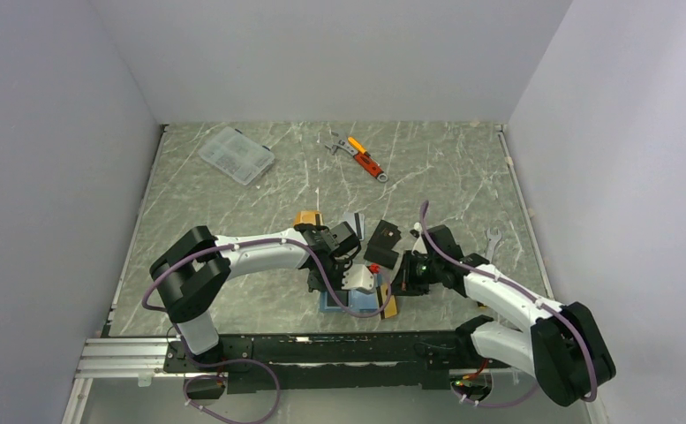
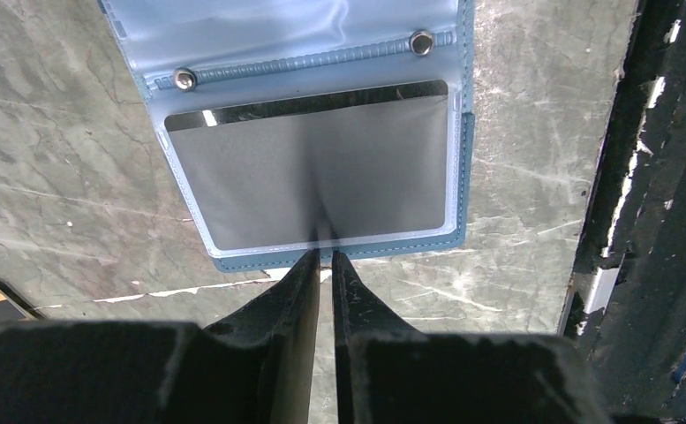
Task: Put the credit cards into the card holder
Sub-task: Insert the credit card into the card holder.
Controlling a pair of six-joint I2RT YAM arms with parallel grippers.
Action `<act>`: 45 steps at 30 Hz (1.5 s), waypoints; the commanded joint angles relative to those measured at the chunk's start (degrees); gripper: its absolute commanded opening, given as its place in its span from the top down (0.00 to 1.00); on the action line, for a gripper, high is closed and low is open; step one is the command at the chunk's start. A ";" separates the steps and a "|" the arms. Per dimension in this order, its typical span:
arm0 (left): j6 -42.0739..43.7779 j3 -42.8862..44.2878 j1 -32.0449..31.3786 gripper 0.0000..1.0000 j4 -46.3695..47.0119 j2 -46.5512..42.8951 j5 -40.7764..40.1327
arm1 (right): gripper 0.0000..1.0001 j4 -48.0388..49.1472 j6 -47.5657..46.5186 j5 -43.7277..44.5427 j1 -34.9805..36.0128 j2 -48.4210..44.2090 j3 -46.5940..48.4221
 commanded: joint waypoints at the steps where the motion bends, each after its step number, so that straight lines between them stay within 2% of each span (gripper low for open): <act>1: 1.07 0.43 -0.45 0.84 -0.30 -0.59 -0.26 | 1.00 1.38 0.14 1.49 0.28 1.59 1.02; 8: 1.17 0.53 -0.69 0.85 -0.72 -0.22 -0.15 | 1.00 2.61 0.96 1.67 1.77 4.14 1.35; 16: 1.47 -0.16 -0.78 0.85 -0.56 -0.36 -0.52 | 1.00 -5.27 -3.74 8.34 1.72 -2.37 7.09; 27: 1.36 0.29 -1.04 0.86 -1.08 -0.11 -0.34 | 1.00 -2.05 -3.15 4.65 1.72 0.19 4.94; 36: 1.60 0.23 -1.31 0.87 -1.23 0.18 -0.69 | 1.00 -3.64 -2.22 4.54 1.75 -7.27 3.93; 45: 1.51 0.26 -1.57 0.87 -1.43 -0.15 -0.95 | 1.00 -0.97 -3.22 2.95 2.13 -2.14 3.45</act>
